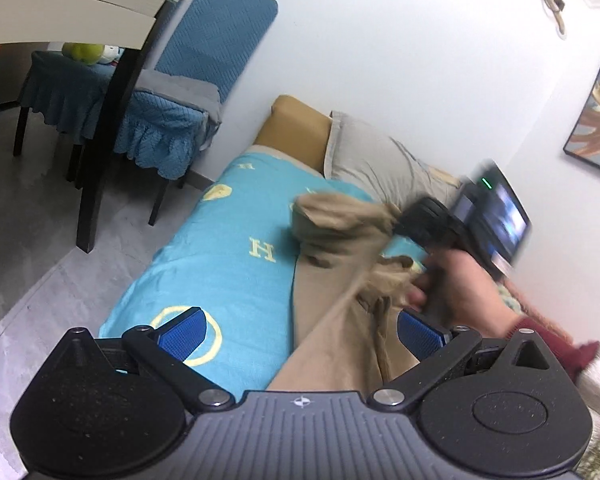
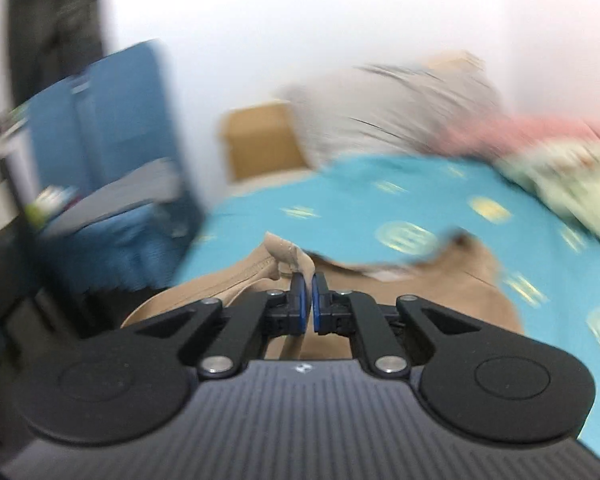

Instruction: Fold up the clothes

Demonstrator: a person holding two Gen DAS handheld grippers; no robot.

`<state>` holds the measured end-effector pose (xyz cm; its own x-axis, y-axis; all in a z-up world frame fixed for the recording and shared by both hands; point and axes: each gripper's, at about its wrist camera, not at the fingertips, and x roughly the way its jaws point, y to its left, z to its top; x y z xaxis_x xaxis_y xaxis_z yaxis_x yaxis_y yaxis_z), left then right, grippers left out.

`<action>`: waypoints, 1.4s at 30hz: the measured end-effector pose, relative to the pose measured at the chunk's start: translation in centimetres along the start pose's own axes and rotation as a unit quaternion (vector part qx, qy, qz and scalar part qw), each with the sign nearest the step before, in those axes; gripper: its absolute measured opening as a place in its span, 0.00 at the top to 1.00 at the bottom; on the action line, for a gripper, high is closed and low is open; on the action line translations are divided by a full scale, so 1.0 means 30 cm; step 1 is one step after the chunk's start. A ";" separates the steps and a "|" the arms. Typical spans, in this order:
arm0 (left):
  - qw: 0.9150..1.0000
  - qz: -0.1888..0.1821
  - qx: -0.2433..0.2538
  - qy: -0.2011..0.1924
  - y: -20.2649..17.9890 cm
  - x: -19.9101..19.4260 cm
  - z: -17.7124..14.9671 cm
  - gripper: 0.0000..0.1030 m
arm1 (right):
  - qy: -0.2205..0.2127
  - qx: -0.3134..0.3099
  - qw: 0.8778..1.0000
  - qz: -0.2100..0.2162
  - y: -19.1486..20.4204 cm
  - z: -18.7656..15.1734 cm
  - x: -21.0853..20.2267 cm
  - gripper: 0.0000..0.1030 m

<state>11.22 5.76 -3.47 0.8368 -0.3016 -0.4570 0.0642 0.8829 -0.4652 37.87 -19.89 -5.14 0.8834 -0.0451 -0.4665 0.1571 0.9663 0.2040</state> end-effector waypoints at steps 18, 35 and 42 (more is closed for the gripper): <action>0.997 0.031 0.049 0.060 -0.051 0.103 -0.075 0.00 | 0.027 -0.252 0.963 0.092 -0.046 -0.114 -0.045 0.17; 0.996 0.018 0.049 0.078 -0.041 0.121 -0.087 0.00 | 0.022 -0.306 0.943 0.125 0.109 -0.081 0.102 0.93; 0.996 0.008 0.059 0.069 -0.066 0.102 -0.092 0.00 | -0.025 -0.105 0.994 0.005 -0.119 0.058 0.223 0.93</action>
<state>12.14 2.10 -6.04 0.7560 -0.3267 -0.5671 0.1219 0.9216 -0.3685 43.98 -24.09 -7.49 0.9059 -0.0436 -0.4212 0.0583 0.9981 0.0221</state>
